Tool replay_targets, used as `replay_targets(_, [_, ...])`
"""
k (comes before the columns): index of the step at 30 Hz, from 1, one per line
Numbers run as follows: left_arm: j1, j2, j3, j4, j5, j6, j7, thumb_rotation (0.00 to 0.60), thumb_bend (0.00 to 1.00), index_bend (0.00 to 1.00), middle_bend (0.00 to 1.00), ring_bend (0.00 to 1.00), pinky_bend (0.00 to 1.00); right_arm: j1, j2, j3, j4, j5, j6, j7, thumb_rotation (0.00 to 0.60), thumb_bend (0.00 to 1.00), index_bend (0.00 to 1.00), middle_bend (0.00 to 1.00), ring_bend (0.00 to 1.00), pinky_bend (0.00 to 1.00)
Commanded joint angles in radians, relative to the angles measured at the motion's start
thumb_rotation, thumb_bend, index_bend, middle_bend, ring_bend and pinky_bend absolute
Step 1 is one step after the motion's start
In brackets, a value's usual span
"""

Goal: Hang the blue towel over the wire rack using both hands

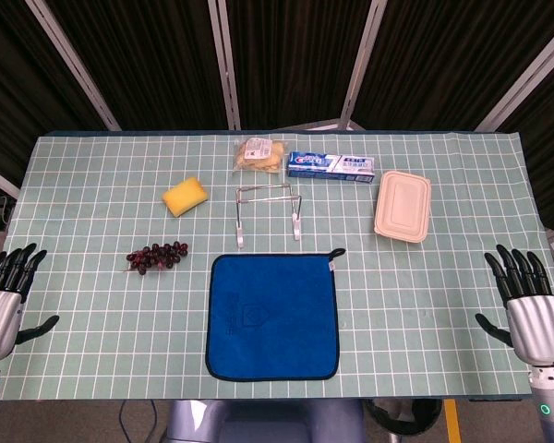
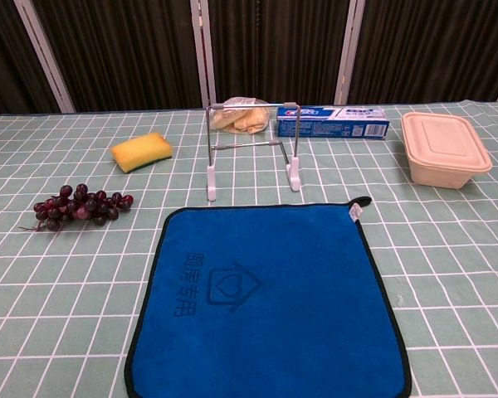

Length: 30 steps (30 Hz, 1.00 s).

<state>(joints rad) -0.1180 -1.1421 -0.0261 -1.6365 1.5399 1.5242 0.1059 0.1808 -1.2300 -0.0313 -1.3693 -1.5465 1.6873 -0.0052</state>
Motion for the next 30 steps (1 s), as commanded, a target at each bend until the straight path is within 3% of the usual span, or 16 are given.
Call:
replay_targets(1, [0.001,0.000,0.000,0.000,0.001,0.000,-0.001,0.600,0.00,0.00,0.00,0.00,0.00,-0.004,-0.005,0.007,0.009,-0.010,-0.011,0.002,0.600,0.00,0.00,0.00,0.00,0.00])
replay_targets(7, [0.001,0.004,0.002,-0.005,0.008,-0.004,0.004,0.600,0.00,0.00,0.00,0.00,0.00,0.045,-0.016,-0.003,-0.015,-0.073,-0.102,0.017,0.600,0.00,0.00,0.00,0.00,0.00])
replay_targets(10, [-0.006,0.006,0.003,-0.014,0.011,-0.018,0.014,0.600,0.00,0.00,0.00,0.00,0.00,0.142,-0.043,-0.007,-0.009,-0.158,-0.210,0.049,0.600,0.00,0.00,0.00,0.00,0.00])
replay_targets(13, [-0.015,0.011,-0.003,-0.023,0.008,-0.031,0.021,0.600,0.00,0.00,0.00,0.00,0.00,0.240,-0.077,-0.002,0.006,-0.208,-0.327,0.088,0.600,0.00,0.06,0.00,0.00,0.00])
replay_targets(16, [-0.020,0.011,-0.007,-0.025,0.007,-0.036,0.035,0.600,0.00,0.00,0.00,0.00,0.00,0.323,-0.126,0.008,0.044,-0.233,-0.427,0.113,0.600,0.00,0.01,0.00,0.00,0.00])
replay_targets(19, [-0.028,0.007,-0.013,-0.018,0.002,-0.045,0.052,0.600,0.00,0.00,0.00,0.00,0.00,0.389,-0.177,0.011,0.090,-0.249,-0.513,0.111,0.600,0.00,0.02,0.00,0.00,0.00])
replay_targets(25, [-0.036,-0.004,-0.018,0.007,-0.028,-0.074,0.061,0.600,0.00,0.00,0.00,0.00,0.00,0.474,-0.268,0.007,0.201,-0.276,-0.594,0.109,0.600,0.00,0.08,0.00,0.00,0.00])
replay_targets(30, [-0.036,-0.004,-0.026,0.019,-0.049,-0.078,0.053,0.600,0.00,0.00,0.00,0.00,0.00,0.508,-0.308,-0.018,0.276,-0.304,-0.615,0.116,0.600,0.08,0.12,0.00,0.00,0.00])
